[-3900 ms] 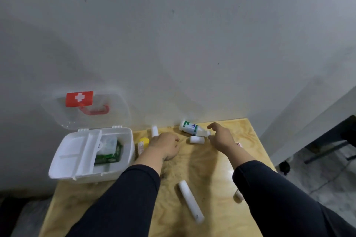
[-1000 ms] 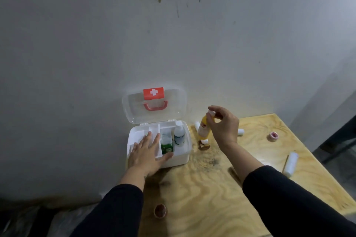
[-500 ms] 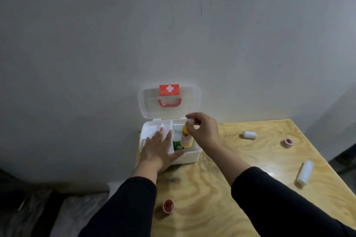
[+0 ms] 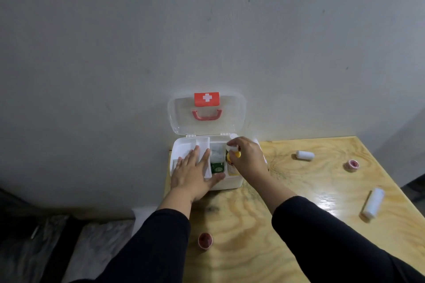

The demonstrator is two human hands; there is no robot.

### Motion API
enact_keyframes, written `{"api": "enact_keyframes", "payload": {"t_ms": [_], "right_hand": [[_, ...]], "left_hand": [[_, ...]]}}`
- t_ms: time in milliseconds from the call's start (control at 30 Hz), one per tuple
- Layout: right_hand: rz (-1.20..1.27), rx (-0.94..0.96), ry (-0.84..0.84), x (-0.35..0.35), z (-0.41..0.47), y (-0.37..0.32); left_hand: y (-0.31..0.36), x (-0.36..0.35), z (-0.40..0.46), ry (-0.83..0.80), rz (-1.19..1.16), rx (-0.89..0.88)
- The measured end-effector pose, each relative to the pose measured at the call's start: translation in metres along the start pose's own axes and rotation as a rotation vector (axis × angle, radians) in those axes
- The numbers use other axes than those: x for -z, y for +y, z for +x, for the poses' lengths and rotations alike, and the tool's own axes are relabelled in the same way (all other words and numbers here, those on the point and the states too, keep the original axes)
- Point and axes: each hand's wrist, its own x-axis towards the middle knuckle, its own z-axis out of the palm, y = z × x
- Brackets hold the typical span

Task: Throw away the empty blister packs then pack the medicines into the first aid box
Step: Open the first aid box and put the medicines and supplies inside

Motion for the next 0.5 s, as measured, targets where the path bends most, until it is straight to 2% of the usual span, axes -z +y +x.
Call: {"api": "enact_keyframes", "payload": {"t_ms": [267, 400, 500], "right_hand": [[0.084, -0.035, 0.033, 0.0, -0.01, 0.016], [0.198, -0.225, 0.138, 0.014, -0.023, 0.04], [0.089, -0.338, 0.101, 0.028, -0.045, 0.073]], "left_hand": [[0.0, -0.001, 0.002, -0.006, 0.018, -0.008], [0.001, 0.001, 0.001, -0.022, 0.027, -0.002], [0.001, -0.001, 0.001, -0.007, 0.03, -0.006]]}}
